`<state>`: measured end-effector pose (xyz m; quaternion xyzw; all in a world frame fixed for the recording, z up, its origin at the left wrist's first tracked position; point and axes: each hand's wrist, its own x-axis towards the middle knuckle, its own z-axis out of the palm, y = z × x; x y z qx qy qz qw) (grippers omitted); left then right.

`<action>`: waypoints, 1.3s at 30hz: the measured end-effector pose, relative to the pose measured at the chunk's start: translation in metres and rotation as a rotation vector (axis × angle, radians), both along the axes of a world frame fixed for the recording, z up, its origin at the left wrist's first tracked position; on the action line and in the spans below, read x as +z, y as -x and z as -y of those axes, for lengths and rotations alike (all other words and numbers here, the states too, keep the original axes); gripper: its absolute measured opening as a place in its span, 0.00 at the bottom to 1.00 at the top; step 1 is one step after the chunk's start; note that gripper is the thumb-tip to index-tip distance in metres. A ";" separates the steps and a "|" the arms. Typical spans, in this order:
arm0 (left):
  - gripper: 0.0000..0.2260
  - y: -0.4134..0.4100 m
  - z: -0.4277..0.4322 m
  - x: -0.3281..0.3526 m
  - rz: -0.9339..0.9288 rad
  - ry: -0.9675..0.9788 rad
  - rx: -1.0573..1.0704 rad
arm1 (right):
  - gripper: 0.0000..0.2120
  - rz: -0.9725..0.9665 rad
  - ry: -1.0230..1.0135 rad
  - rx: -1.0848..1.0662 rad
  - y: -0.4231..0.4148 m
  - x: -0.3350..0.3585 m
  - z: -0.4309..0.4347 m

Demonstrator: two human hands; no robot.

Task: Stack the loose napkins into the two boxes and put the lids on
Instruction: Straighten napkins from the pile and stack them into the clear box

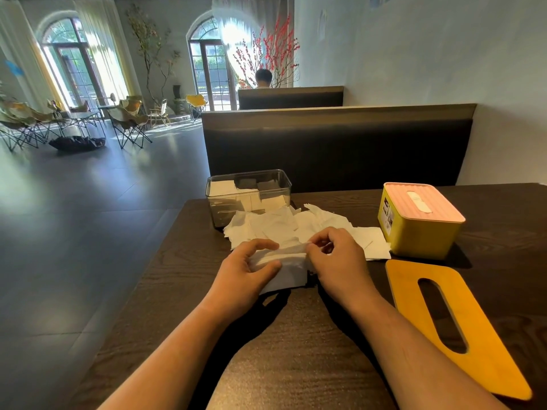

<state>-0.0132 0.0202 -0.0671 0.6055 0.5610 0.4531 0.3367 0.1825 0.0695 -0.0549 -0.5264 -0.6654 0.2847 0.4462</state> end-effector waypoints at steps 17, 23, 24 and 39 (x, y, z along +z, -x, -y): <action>0.21 -0.004 -0.007 -0.004 0.085 -0.007 0.044 | 0.03 -0.410 -0.383 0.102 0.009 0.009 0.024; 0.23 0.004 -0.006 -0.004 0.008 -0.026 -0.005 | 0.03 -0.255 -0.040 0.185 0.009 0.004 0.022; 0.23 0.006 -0.006 -0.004 -0.012 -0.024 -0.010 | 0.03 -0.218 0.004 0.159 0.009 0.002 0.019; 0.26 0.005 0.003 0.000 -0.123 0.003 -0.048 | 0.04 -0.117 0.082 0.036 0.005 -0.014 0.007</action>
